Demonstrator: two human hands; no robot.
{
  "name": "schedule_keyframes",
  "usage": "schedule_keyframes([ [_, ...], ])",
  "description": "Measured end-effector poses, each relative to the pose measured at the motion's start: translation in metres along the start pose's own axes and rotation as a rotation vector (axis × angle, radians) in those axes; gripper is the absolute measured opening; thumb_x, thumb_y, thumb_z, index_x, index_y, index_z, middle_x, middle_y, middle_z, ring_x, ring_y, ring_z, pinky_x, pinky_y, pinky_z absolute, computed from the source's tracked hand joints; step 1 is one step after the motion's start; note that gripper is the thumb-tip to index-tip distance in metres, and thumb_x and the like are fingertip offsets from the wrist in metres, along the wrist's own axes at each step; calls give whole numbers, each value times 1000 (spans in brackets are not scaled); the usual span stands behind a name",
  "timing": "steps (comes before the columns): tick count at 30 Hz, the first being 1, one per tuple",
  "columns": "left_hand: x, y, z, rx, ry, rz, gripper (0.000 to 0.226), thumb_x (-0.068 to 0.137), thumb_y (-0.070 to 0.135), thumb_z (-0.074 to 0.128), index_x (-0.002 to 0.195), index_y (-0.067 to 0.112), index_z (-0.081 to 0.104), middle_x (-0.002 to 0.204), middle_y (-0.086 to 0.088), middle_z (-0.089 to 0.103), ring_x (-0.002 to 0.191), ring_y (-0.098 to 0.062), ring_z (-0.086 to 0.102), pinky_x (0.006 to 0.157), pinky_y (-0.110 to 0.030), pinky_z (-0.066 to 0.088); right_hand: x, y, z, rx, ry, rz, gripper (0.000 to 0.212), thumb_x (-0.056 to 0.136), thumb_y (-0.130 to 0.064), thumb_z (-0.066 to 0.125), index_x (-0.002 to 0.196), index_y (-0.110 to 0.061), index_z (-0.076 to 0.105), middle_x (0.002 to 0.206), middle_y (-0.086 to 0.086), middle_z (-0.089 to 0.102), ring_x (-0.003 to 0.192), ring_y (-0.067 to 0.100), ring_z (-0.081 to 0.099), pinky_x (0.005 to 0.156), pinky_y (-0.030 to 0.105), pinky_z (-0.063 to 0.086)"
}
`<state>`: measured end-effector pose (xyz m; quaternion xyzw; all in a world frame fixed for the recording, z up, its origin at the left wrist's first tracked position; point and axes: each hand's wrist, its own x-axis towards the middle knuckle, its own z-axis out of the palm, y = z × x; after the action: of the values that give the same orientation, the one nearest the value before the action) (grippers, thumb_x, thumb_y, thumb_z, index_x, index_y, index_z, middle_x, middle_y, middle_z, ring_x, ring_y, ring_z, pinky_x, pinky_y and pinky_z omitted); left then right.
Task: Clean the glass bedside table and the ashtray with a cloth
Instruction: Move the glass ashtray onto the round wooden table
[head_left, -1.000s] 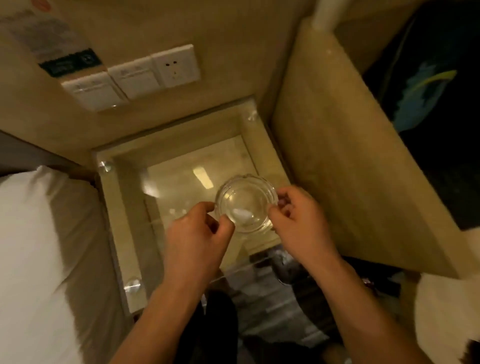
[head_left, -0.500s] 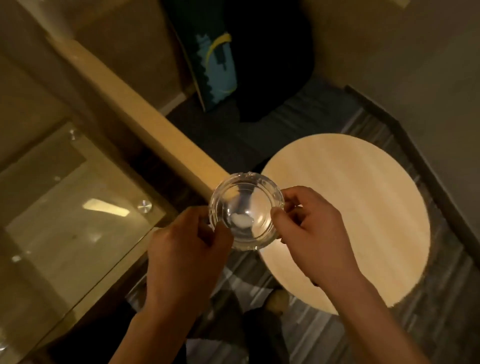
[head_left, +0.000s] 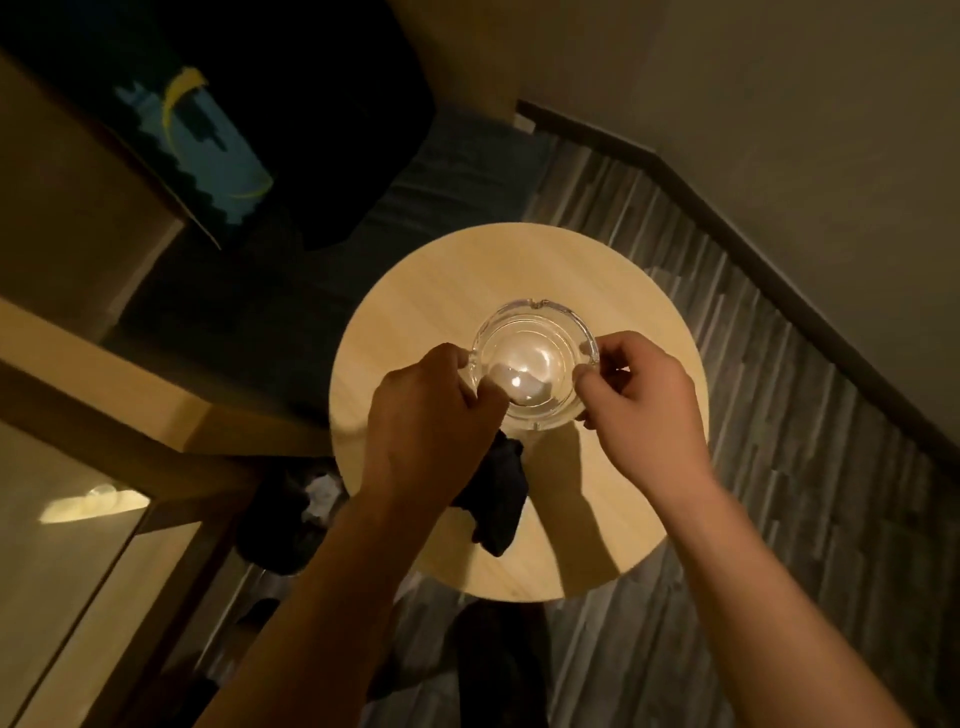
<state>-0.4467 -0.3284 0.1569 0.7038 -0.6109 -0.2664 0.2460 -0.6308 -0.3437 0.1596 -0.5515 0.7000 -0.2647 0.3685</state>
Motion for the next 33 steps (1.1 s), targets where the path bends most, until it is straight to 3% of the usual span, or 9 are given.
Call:
schedule_keyframes([
  [5, 21, -10, 48, 77, -40, 99, 34, 97, 28, 64, 119, 3, 71, 69, -1, 71, 57, -12, 60, 69, -27, 57, 20, 53, 11, -1, 17, 57, 4, 88, -24, 59, 90, -22, 61, 83, 5, 66, 75, 28, 68, 70, 50, 57],
  [8, 28, -24, 70, 111, -66, 142, 44, 94, 38, 54, 110, 1, 72, 71, -7, 74, 58, -21, 66, 67, -32, 60, 29, 78, 25, 1, -14, 88, 8, 91, -26, 59, 95, -19, 60, 89, 7, 65, 78, 28, 67, 72, 47, 56],
  [10, 32, -34, 84, 141, -101, 150, 50, 92, 41, 46, 103, 0, 72, 70, -8, 72, 59, -27, 67, 63, -33, 58, 34, 90, 33, -15, -27, 97, 9, 95, -21, 60, 101, -15, 61, 95, 8, 64, 82, 24, 63, 70, 32, 48],
  [12, 37, -40, 94, 139, -174, 71, 42, 95, 36, 49, 103, 0, 70, 73, -6, 67, 67, -32, 67, 65, -33, 54, 37, 99, 40, -42, -27, 103, 12, 96, -18, 59, 105, -9, 61, 100, 10, 62, 85, 20, 54, 63, 21, 32],
  [16, 47, -48, 108, 122, -300, -86, 29, 99, 29, 55, 112, 6, 67, 84, -7, 68, 78, -28, 63, 71, -33, 50, 42, 109, 50, -33, -9, 139, 12, 95, -14, 58, 103, -5, 61, 103, 15, 60, 84, 20, 48, 60, 24, 25],
  [22, 45, -51, 119, 140, -309, -100, 30, 99, 27, 56, 113, 3, 66, 93, -15, 73, 86, -35, 67, 77, -42, 56, 43, 121, 58, -62, -19, 190, 17, 94, -14, 58, 107, -3, 60, 107, 16, 61, 87, 21, 48, 69, 26, 28],
  [31, 41, -57, 120, 89, -332, -165, 36, 102, 34, 57, 126, 9, 65, 101, -11, 73, 98, -31, 67, 84, -37, 54, 45, 124, 63, -67, -30, 207, 23, 94, -18, 59, 112, -4, 60, 105, 14, 62, 86, 23, 52, 72, 28, 32],
  [33, 38, -58, 117, 42, -334, -179, 49, 102, 44, 57, 137, 9, 59, 99, -9, 73, 103, -29, 67, 92, -40, 53, 42, 123, 60, -31, -22, 222, 31, 94, -24, 63, 117, -4, 59, 99, 9, 64, 85, 23, 56, 71, 28, 34],
])
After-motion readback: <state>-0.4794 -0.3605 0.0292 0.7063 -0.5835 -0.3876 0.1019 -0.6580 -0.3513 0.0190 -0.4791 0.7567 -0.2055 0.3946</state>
